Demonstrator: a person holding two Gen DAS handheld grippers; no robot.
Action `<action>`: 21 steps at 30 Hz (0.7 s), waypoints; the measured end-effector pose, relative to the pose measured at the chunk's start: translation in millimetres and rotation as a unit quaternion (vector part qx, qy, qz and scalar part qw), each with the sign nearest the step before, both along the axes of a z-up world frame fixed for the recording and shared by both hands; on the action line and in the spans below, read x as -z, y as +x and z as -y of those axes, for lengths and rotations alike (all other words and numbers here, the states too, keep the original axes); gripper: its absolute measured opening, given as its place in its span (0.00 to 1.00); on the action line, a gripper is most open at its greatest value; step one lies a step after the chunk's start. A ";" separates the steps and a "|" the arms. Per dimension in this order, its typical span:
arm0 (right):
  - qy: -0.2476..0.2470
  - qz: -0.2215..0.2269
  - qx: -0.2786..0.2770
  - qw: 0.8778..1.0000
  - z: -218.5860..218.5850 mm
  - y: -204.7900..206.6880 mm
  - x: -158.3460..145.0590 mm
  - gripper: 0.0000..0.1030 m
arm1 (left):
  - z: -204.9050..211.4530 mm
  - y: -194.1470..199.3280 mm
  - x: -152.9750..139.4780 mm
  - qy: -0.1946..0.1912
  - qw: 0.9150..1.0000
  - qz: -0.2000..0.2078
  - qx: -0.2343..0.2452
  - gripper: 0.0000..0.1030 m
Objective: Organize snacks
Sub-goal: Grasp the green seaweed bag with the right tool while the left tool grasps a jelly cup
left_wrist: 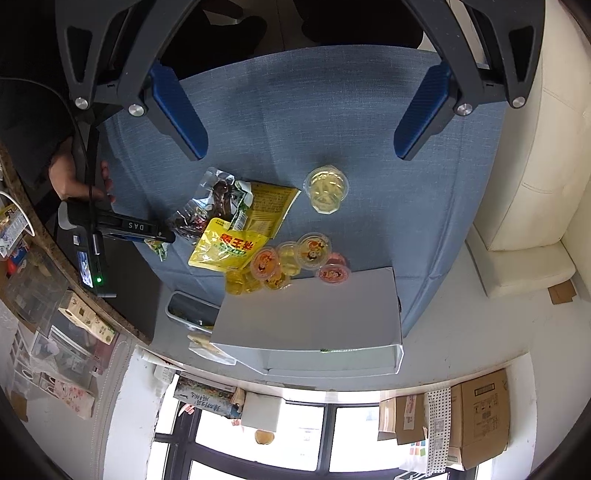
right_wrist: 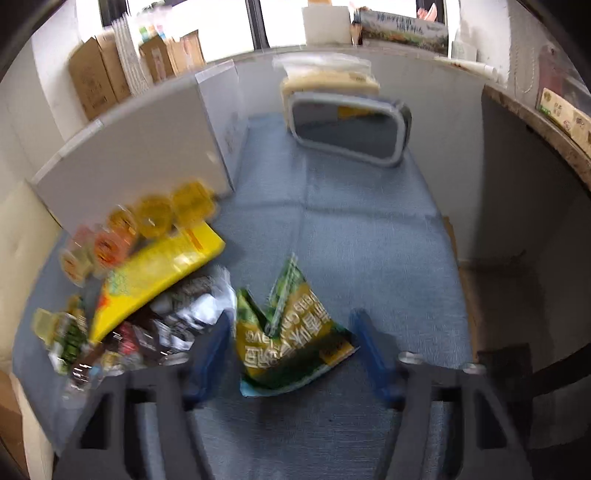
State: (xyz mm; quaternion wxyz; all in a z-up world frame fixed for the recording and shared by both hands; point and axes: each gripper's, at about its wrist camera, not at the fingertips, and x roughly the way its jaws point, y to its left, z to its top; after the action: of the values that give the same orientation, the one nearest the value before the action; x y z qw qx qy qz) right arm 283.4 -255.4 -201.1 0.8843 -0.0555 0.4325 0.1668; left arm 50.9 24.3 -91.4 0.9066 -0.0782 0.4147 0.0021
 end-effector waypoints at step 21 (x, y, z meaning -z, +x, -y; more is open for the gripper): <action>0.084 0.042 -0.031 0.995 21.5 -83.9 -47.8 0.57 | -7.4 71.8 55.3 0.042 0.999 -0.034 0.003 0.95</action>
State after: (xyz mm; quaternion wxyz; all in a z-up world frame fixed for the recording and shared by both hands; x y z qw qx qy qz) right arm 199.5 -277.0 -153.3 0.8977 -0.0010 0.3776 0.2272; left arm 122.7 31.7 -146.8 0.8946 -0.0388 0.4448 0.0192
